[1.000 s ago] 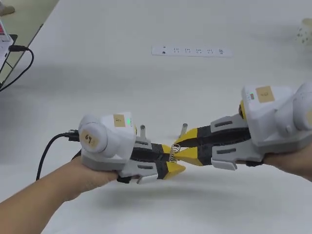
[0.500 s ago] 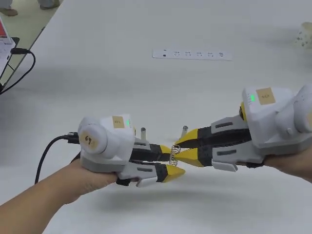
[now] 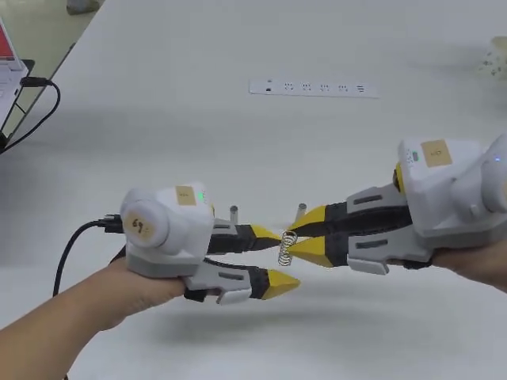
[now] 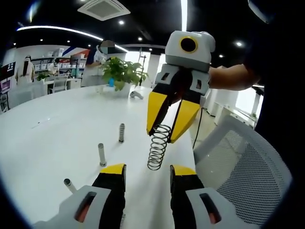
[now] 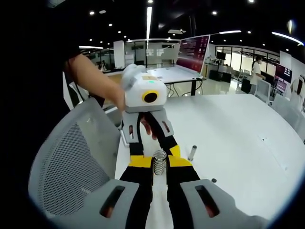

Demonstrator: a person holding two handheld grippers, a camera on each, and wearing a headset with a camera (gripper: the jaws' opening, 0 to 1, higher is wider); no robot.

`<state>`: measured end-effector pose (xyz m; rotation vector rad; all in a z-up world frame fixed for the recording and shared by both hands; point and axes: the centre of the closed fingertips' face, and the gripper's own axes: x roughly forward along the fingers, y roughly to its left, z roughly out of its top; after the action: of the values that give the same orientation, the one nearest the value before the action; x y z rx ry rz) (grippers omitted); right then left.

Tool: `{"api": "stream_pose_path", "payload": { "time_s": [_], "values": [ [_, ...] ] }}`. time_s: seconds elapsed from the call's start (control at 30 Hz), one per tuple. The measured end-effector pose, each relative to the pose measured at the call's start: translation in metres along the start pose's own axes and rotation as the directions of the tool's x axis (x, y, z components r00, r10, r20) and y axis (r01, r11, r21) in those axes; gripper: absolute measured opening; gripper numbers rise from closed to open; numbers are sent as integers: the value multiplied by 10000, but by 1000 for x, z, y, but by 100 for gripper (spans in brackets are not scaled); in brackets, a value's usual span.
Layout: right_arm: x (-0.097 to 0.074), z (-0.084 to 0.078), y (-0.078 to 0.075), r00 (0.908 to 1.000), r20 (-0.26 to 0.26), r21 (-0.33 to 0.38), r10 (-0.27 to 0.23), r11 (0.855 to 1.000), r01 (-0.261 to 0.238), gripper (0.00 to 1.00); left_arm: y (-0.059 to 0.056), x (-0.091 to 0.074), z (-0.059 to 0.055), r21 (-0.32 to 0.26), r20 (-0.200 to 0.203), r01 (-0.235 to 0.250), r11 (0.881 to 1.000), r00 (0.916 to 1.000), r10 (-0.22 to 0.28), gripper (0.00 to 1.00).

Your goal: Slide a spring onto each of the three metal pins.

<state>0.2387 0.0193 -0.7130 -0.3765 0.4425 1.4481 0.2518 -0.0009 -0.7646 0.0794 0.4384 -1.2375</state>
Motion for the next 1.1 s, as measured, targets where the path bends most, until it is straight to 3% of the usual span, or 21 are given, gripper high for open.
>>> {"api": "stream_pose_path", "payload": {
  "time_s": [0.27,0.4,0.7,0.87,1.1],
  "values": [
    [-1,0,-2,9999,-12,-16,-136,9999,136,7,1,-8,-4,-275,43,-93,9996,9999,94,37],
    [-1,0,-3,9998,-11,-1,-191,9998,191,7,3,-10,-5,-144,50,-286,9995,9996,287,45],
    [-2,0,-7,9994,-45,-56,-358,9993,357,7,13,-19,-11,-452,115,-754,9961,9970,760,61],
    [-4,-3,-10,9990,-68,-13,-435,9991,435,7,21,-29,-14,-589,255,-1252,9904,9916,1269,77],
    [-4,-5,-12,9987,-132,-15,-498,9988,498,7,33,-45,-21,-817,246,-1924,9779,9805,1950,92]
  ]
}}
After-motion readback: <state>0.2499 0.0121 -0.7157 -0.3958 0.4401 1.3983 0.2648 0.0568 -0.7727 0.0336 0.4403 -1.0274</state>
